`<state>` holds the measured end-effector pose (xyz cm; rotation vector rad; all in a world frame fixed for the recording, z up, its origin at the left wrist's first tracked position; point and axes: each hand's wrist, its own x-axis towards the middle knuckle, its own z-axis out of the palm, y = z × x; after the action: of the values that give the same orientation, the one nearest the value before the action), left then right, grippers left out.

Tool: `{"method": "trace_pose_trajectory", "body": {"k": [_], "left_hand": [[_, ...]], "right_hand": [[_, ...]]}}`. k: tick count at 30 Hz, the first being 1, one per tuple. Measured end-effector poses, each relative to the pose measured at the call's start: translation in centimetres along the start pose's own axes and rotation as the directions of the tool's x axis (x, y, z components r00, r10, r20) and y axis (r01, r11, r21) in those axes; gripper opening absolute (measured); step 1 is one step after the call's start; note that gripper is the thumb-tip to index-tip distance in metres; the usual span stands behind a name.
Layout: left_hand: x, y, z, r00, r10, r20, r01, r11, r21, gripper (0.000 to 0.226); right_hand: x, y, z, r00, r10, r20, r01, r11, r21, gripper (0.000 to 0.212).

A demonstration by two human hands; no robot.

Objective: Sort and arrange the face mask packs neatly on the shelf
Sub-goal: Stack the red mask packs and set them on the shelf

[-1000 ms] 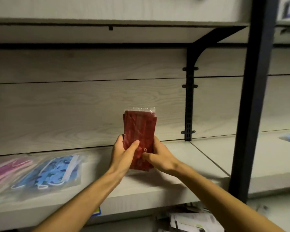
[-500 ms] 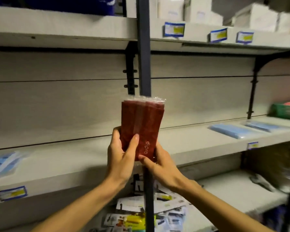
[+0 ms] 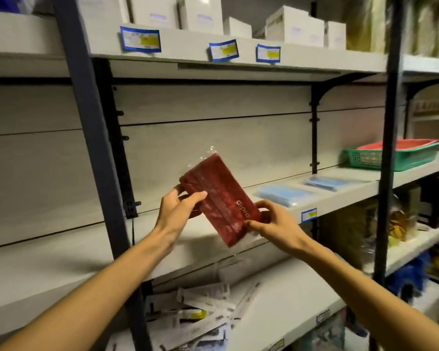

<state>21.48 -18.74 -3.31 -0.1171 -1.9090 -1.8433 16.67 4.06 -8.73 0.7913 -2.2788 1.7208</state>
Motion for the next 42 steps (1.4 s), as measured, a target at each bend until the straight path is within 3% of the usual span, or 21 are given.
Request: {"method": "trace_pose_trajectory", "body": {"k": [4, 8, 11, 14, 18, 21, 25, 27, 32, 35, 39, 42], "left_hand": [[4.4, -3.1, 1.2, 0.992, -0.123, 0.011, 0.123, 0.992, 0.005, 0.024], [7.5, -6.0, 1.9, 0.987, -0.152, -0.055, 0.149, 0.988, -0.042, 0.024], [9.0, -6.9, 2.3, 0.994, -0.082, -0.074, 0.088, 0.992, 0.086, 0.032], [10.5, -7.5, 2.0, 0.991, -0.081, -0.107, 0.103, 0.970, 0.218, 0.040], [10.3, -8.7, 2.0, 0.974, -0.185, -0.130, 0.217, 0.928, 0.304, 0.042], [9.5, -9.5, 2.2, 0.975, -0.210, -0.072, 0.221, 0.948, 0.230, 0.052], [9.3, -9.2, 1.7, 0.968, -0.166, -0.188, 0.189, 0.975, 0.116, 0.050], [9.1, -9.2, 1.6, 0.969, -0.141, -0.205, 0.171, 0.976, 0.136, 0.049], [8.6, -9.8, 0.7, 0.970, -0.232, -0.066, 0.242, 0.941, 0.235, 0.052], [8.7, -9.7, 0.2, 0.972, -0.191, -0.136, 0.217, 0.952, 0.216, 0.067], [8.7, -9.9, 0.2, 0.985, -0.129, -0.117, 0.148, 0.973, 0.177, 0.066], [8.9, -10.3, 0.4, 0.986, -0.132, -0.099, 0.145, 0.978, 0.147, 0.059]], "right_hand": [[5.8, 3.2, -3.4, 0.986, 0.030, -0.167, -0.046, 0.995, -0.093, 0.022], [10.8, 4.9, -4.0, 0.961, 0.032, -0.274, -0.043, 0.999, -0.032, 0.030], [13.6, 5.5, -4.1, 0.957, 0.021, -0.288, 0.009, 0.995, 0.103, 0.032], [15.4, 6.4, -3.8, 0.966, 0.034, -0.256, 0.007, 0.987, 0.158, 0.026], [16.2, 8.8, -2.3, 0.988, 0.081, -0.128, -0.057, 0.982, 0.182, 0.023], [16.2, 9.8, -1.7, 0.995, 0.095, 0.013, -0.096, 0.985, 0.144, 0.029], [16.7, 9.7, -1.0, 0.996, 0.083, 0.041, -0.089, 0.982, 0.166, 0.029], [16.4, 9.6, -0.8, 0.997, 0.058, 0.053, -0.066, 0.985, 0.158, 0.037], [16.6, 10.4, -1.2, 0.995, 0.034, 0.097, -0.052, 0.979, 0.197, 0.065], [17.1, 10.7, -1.1, 0.989, 0.024, 0.143, -0.052, 0.979, 0.195, 0.066], [17.4, 10.9, -0.9, 0.972, 0.023, 0.235, -0.065, 0.983, 0.173, 0.072], [17.2, 11.1, -0.9, 0.959, 0.018, 0.284, -0.067, 0.984, 0.163, 0.064]]}}
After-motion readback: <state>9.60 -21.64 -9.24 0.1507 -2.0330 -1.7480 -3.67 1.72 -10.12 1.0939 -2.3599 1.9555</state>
